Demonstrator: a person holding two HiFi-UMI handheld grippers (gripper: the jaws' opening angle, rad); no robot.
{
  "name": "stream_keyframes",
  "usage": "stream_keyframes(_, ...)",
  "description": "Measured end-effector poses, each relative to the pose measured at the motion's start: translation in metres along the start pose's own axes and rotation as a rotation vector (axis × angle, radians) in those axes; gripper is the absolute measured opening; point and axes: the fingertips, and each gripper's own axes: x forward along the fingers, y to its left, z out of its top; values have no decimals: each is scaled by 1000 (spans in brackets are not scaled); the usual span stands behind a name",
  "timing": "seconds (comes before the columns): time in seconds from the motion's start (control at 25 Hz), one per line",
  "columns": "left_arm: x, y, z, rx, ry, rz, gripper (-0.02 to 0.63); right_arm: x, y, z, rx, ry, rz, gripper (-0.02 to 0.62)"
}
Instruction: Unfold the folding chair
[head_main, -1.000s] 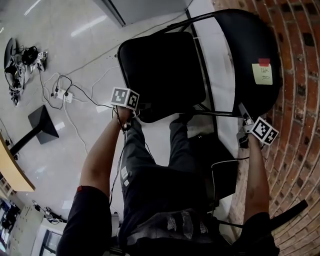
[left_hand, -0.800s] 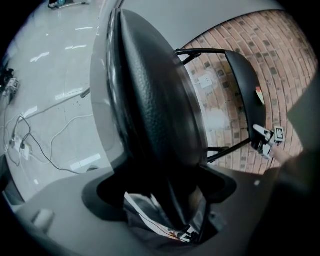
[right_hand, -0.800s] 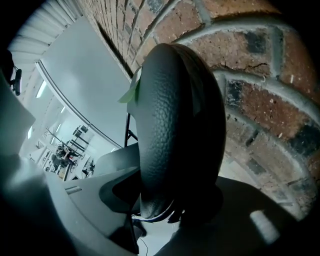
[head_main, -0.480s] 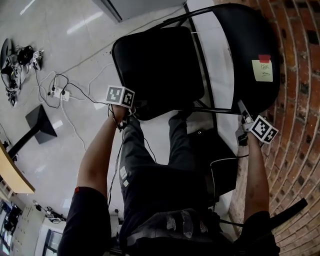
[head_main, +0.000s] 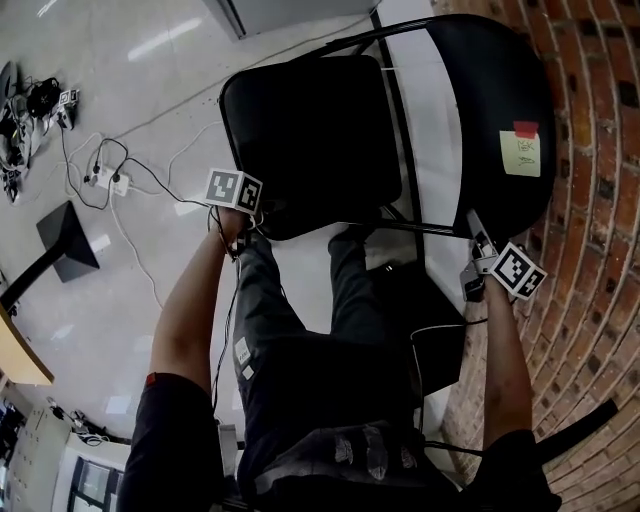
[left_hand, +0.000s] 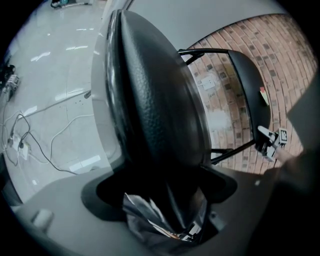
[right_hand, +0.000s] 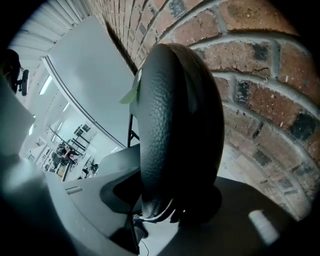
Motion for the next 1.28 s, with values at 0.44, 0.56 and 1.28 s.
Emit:
stream_keyframes(0.44, 3, 33, -11, 17, -19, -52, 445, -5, 40, -21, -17, -11, -30, 196)
stream_keyframes(0.56, 3, 41, -17, 19, -17, -70, 446, -5, 52, -28, -22, -12, -36, 196)
stream_keyframes(1.28, 4, 83, -32, -12, -32, -56, 456, -10, 111, -55, -57, -5, -49, 173)
